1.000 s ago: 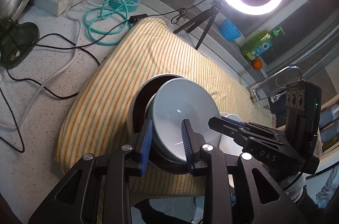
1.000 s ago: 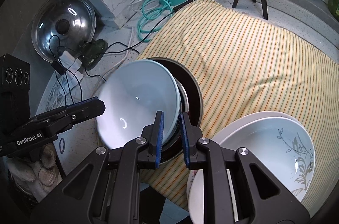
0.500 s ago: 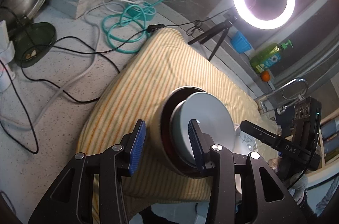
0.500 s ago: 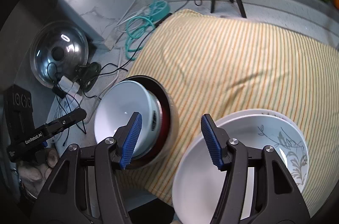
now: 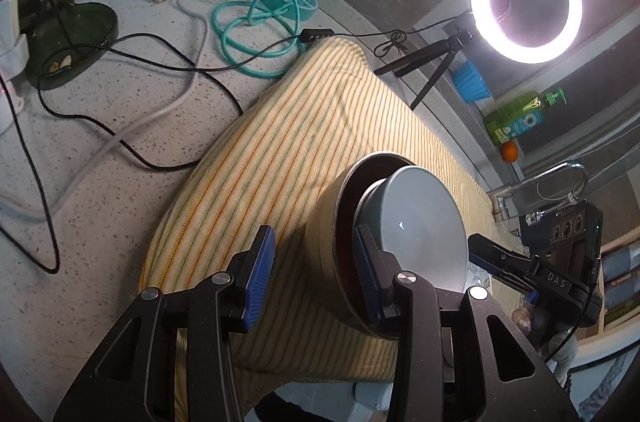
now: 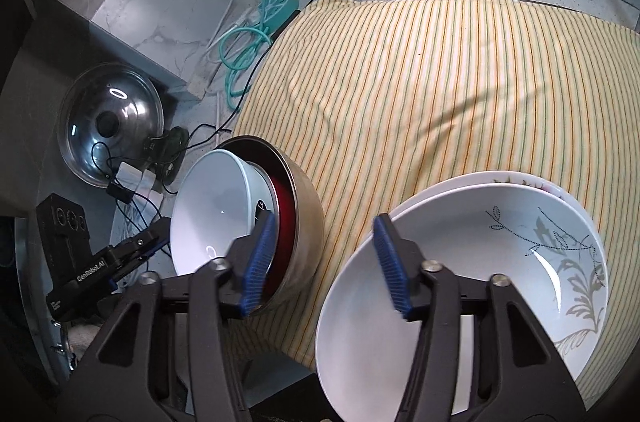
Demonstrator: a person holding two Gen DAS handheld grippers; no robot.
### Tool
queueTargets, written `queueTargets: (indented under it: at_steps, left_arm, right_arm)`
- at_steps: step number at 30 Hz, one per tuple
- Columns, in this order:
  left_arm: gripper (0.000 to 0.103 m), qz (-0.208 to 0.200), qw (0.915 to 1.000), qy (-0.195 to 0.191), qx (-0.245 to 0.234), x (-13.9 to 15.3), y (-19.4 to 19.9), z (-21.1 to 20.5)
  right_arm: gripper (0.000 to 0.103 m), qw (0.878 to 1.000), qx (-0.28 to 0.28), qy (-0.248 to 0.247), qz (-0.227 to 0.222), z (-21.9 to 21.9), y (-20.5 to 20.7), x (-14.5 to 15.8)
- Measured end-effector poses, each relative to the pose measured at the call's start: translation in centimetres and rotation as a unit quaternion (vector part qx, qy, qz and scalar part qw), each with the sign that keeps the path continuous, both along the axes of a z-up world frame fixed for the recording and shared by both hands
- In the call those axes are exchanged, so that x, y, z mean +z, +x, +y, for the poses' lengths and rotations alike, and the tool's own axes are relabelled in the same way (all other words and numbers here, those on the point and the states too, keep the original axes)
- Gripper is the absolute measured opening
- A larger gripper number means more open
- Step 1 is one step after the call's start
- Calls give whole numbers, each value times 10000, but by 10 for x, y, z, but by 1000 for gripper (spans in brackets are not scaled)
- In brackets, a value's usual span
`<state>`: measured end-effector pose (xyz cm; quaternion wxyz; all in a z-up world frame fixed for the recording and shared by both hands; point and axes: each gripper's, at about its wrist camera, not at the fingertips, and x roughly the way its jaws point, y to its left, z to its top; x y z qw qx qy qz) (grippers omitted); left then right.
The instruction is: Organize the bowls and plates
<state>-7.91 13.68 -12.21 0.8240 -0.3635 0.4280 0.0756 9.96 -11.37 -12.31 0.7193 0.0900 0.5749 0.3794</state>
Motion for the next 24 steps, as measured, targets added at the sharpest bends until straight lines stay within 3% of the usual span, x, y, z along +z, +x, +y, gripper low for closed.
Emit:
queueTargets:
  at_steps: [3,6,16,24]
  left_arm:
    - [35,0,10000,16,-44,0,1,-2]
    - [30,15,10000,10,-70,-2,2,-3]
    - [23,76,9999,-61,-62,-9,6,-2]
    - [18,87,9998,-112,-125,-12,10,-3]
  right_arm:
    - [41,10000,42,-44,-52,1,0,0]
    - [31,9998,144,-86,-55,5,-1,-2]
    - [29,9993,333,-137,-76,16,-2,-4]
    - [18,9984,538,-174,-15,26,-1,-9]
